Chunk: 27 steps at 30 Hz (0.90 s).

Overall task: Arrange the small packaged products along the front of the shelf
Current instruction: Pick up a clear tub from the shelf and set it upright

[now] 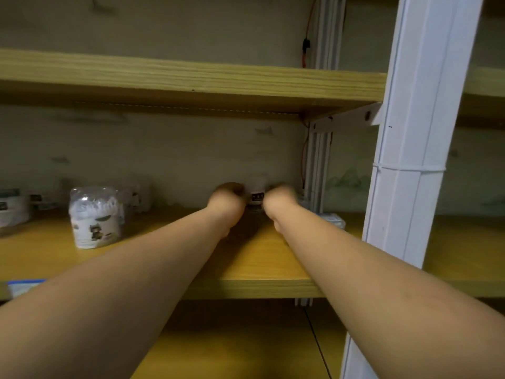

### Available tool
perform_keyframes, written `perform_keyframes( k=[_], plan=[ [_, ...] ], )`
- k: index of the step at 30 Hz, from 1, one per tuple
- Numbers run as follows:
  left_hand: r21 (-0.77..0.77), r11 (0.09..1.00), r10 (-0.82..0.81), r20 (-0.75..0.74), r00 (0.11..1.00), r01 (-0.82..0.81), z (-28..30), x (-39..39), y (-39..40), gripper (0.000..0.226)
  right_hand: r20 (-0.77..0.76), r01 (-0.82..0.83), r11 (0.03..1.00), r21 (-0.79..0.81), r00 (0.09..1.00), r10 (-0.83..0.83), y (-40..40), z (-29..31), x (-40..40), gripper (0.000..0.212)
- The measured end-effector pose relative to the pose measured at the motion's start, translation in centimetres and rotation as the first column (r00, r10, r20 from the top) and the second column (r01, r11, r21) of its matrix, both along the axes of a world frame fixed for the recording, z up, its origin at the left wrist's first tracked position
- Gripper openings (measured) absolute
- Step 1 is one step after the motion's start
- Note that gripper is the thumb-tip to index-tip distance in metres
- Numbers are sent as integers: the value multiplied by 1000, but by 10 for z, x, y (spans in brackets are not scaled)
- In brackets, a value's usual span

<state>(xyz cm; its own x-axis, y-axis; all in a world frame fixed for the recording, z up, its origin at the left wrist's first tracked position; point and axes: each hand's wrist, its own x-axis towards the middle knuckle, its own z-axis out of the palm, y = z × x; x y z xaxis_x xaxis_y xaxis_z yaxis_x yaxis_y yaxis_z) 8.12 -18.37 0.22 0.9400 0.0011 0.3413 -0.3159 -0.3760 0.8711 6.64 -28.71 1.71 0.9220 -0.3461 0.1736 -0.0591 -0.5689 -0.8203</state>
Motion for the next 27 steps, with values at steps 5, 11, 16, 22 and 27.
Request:
perform_keyframes(
  k=[5,11,16,22,27],
  plan=[
    [-188,981,67,114,991,-44,17,-23,28,31,165,-173,959,226,977,138,18,17,-16,19],
    [-189,980,99,181,979,-65,39,-49,79,38,279,-222,959,177,946,167,62,31,-35,18],
    [-172,979,145,239,960,-104,57,-65,151,35,367,-288,946,150,904,218,128,48,-51,20],
    [-205,976,118,236,965,-69,83,-85,274,32,435,-366,926,91,852,293,241,71,-71,21],
    [-151,985,115,195,974,-86,77,-101,389,36,377,-412,911,28,848,372,342,66,-79,29]
  ],
)
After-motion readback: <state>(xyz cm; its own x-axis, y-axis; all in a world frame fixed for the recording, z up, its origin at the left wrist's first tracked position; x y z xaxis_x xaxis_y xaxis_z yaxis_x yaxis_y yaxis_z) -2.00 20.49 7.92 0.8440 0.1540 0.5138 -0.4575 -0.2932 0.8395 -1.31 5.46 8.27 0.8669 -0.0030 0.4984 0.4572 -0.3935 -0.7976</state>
